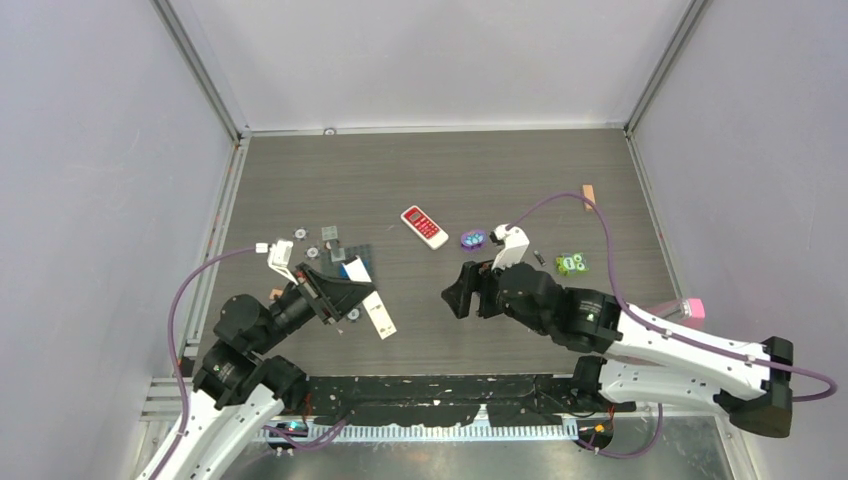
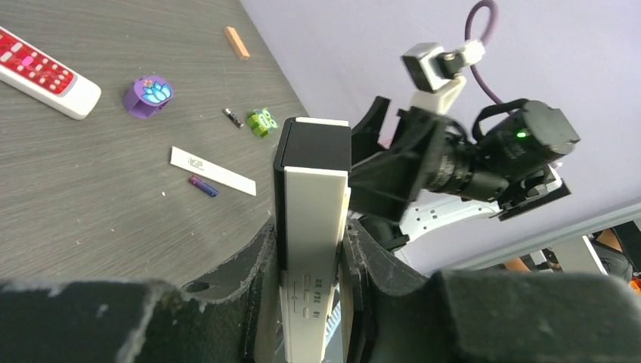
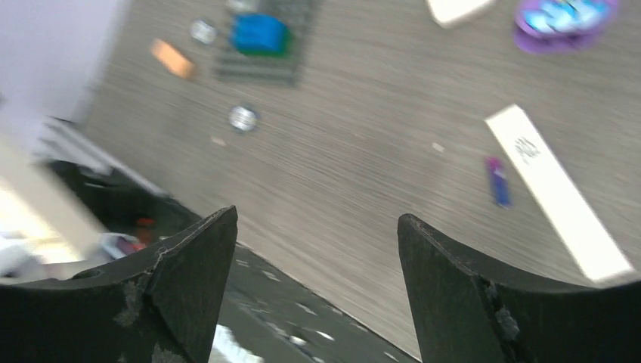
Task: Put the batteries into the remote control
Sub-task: Adjust the battery at the center of the board.
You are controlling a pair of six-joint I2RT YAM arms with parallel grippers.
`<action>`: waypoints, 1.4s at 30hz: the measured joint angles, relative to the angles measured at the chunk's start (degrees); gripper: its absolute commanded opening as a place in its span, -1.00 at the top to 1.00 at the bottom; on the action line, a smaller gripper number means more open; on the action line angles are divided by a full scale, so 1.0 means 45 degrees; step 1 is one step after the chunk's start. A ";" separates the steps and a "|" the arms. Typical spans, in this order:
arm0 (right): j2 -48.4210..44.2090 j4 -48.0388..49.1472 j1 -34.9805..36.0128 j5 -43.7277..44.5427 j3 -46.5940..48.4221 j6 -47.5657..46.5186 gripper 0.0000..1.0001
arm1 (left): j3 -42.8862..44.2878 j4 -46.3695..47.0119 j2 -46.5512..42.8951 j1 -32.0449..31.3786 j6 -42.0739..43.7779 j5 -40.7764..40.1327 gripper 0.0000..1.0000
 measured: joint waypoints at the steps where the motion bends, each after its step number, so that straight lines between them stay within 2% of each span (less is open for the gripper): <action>1: 0.0194 -0.0525 -0.0126 0.0175 0.0000 -0.0083 -0.68 | 0.0000 -0.0029 0.0058 0.0000 0.0034 0.0000 1.00; 6: 0.1749 -0.2045 -0.1987 -0.0223 -0.0228 -0.0908 -0.64 | 0.0000 -0.0189 0.0617 0.0005 0.0262 0.0005 1.00; 15: 0.4478 -0.1812 -0.4095 -0.1311 -0.0452 -0.3162 -0.47 | 0.0005 -0.0340 0.1496 0.0005 0.0753 0.0097 1.00; 18: 0.5319 -0.1418 -0.4347 -0.1841 -0.0452 -0.3750 -0.39 | 0.0005 -0.0369 0.1554 0.0005 0.1010 0.0097 1.00; 25: 0.7485 -0.0466 -0.4692 -0.2788 -0.0112 -0.4804 0.13 | 0.0005 -0.0345 0.1554 0.0000 0.1273 0.0097 1.00; 27: 0.8097 -0.0272 -0.4818 -0.2841 0.0029 -0.4945 0.20 | 0.0005 -0.0345 0.1554 0.0000 0.1268 0.0097 1.00; 37: 0.8456 0.0432 -0.5047 -0.2832 -0.0107 -0.4983 0.20 | -0.0505 -0.0325 0.0986 0.0000 0.1161 0.0112 1.00; 42: 0.8539 0.0699 -0.5144 -0.2997 -0.0311 -0.4983 0.30 | -0.0729 -0.0340 0.0690 0.0005 0.1030 0.0112 1.00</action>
